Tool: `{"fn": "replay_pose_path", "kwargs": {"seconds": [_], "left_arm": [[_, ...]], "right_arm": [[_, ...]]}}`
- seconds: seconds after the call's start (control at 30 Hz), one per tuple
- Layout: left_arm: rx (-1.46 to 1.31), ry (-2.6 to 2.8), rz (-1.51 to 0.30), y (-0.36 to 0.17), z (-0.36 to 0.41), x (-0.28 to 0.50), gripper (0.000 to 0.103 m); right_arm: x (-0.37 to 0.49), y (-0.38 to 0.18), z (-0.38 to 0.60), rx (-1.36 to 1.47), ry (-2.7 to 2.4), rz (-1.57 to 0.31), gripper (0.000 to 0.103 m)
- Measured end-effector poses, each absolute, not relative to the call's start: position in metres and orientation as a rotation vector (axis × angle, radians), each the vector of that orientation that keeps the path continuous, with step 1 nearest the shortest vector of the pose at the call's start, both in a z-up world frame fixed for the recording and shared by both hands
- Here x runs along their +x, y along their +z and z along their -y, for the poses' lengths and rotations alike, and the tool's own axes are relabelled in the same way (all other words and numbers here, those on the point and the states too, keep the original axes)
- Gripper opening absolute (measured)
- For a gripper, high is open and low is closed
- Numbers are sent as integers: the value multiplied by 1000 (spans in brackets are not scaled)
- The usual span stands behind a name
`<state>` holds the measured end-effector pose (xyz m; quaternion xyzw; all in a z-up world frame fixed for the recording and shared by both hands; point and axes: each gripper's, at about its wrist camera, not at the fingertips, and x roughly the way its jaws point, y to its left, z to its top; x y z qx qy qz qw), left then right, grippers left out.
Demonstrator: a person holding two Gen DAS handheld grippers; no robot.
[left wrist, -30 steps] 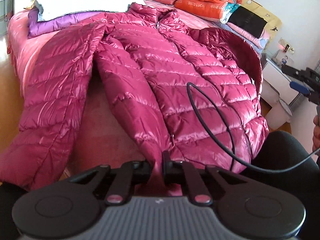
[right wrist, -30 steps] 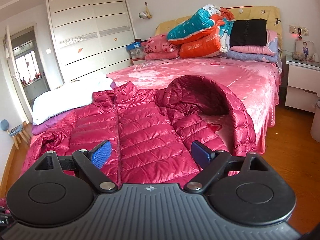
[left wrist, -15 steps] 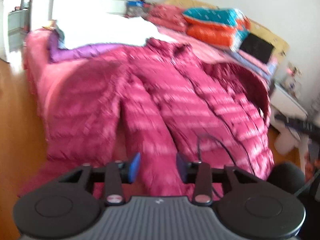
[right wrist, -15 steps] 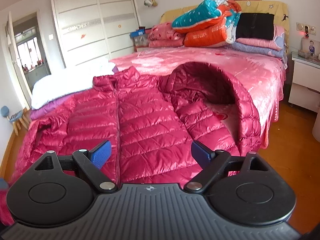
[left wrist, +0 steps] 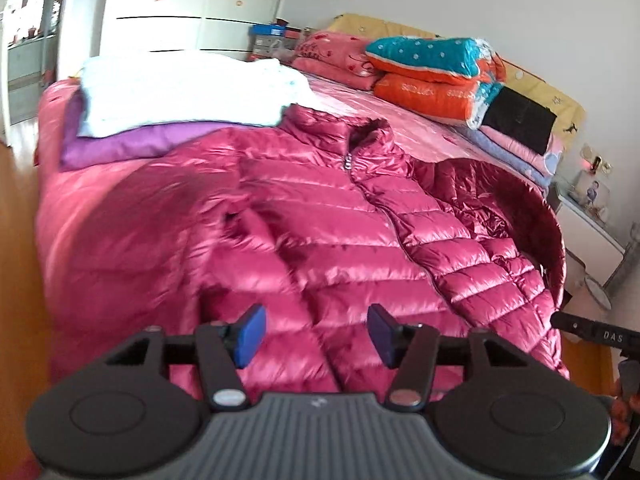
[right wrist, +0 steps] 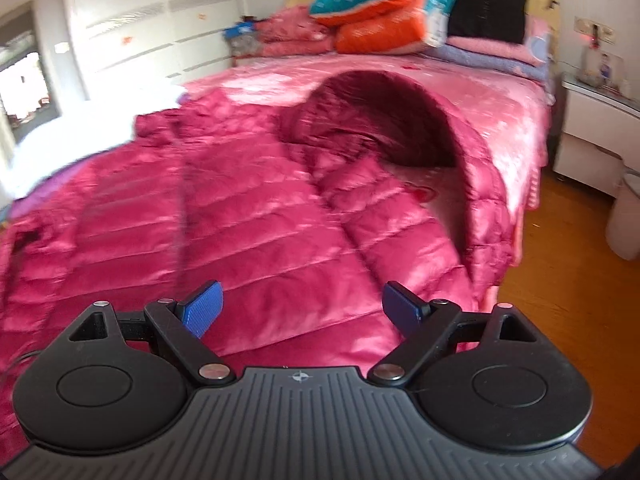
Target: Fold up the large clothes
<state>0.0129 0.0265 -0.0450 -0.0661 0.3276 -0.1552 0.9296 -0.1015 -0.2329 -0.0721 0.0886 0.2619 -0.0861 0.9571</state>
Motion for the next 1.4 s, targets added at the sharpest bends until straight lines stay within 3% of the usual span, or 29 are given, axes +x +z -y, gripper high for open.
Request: {"fn": "replay_pose_path", "kwargs": {"seconds": [0.4, 0.77, 1.0, 1.13, 1.2, 1.3, 1.4], "left_arm": [[61, -309, -700, -88, 10, 40, 56], [77, -267, -683, -78, 18, 41, 59], [107, -233, -673, -70, 25, 35, 66], [141, -217, -671, -66, 30, 31, 67], [154, -213, -662, -62, 34, 30, 68], [166, -210, -643, -55, 39, 29, 71], [175, -217, -617, -47, 46, 29, 73]], "right_arm": [[-40, -88, 315, 345, -326, -486, 103], [-10, -118, 390, 606, -190, -500, 103], [-6, -114, 375, 542, -152, -570, 103], [-4, -110, 367, 470, -171, -594, 76], [-7, -107, 363, 448, -156, -597, 50], [-13, -102, 354, 403, -139, -608, 32], [-19, -95, 342, 327, -155, -612, 22]]}}
